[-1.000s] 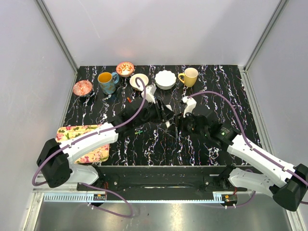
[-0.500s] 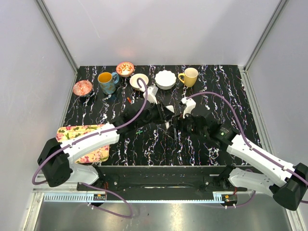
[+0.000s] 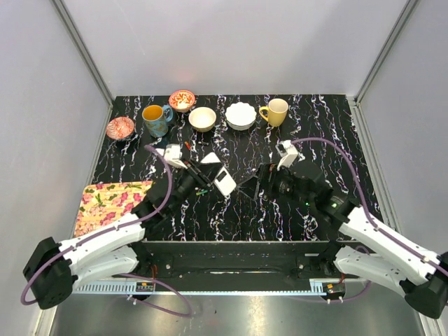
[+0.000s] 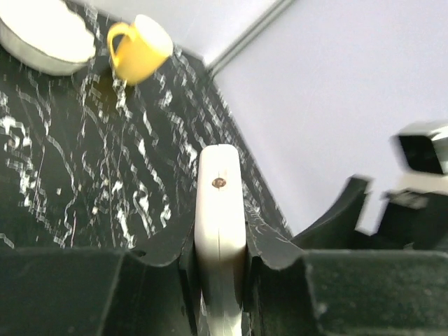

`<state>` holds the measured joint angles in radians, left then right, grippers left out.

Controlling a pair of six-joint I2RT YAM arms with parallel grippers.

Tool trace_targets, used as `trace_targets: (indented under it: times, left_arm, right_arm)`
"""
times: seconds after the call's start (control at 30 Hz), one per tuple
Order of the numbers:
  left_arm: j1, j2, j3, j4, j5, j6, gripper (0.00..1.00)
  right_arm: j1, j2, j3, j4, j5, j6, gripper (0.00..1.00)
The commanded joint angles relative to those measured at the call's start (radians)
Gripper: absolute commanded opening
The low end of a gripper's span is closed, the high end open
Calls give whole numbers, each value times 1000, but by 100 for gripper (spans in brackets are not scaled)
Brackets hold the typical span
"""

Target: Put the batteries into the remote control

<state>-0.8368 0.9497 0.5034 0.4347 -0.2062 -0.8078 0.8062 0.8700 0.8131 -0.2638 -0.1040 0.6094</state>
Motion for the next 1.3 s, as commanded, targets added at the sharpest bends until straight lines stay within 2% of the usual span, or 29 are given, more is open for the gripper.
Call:
trace_targets:
  times: [0.0,0.03,0.13,0.27,0.7,0.83,1.07,1.27]
  left_arm:
    - [2,-63,-83,369,-105,62,0]
    - [1,-68,-116,401,-116,73,0]
    - [1,-66,-173,528,-151,97,0]
    - [1,-60,-181,541,-162,125,0]
    - [2,-43,-163,481,-156,56,0]
    - [1,-49,-161,475,-150,53,0]
    - [1,-71,-158,454,-156,68,0]
    - [2,-77,-157,449,-157,70,0]
  right_arm:
    - [1,70,-98,207,-51,239,98]
    - [1,81,-142,313,-68,304,99]
    - [1,119,-216,493,-109,421,98]
    - [1,155,-278,672,-94,506,95]
    - [-2,279,-174,736,-88,466,88]
    - [-10,322,-141,738,-111,466,76]
    - [-13,351,-130,742,-123,475,61]
    - [-16,360,-140,752,-123,483,54]
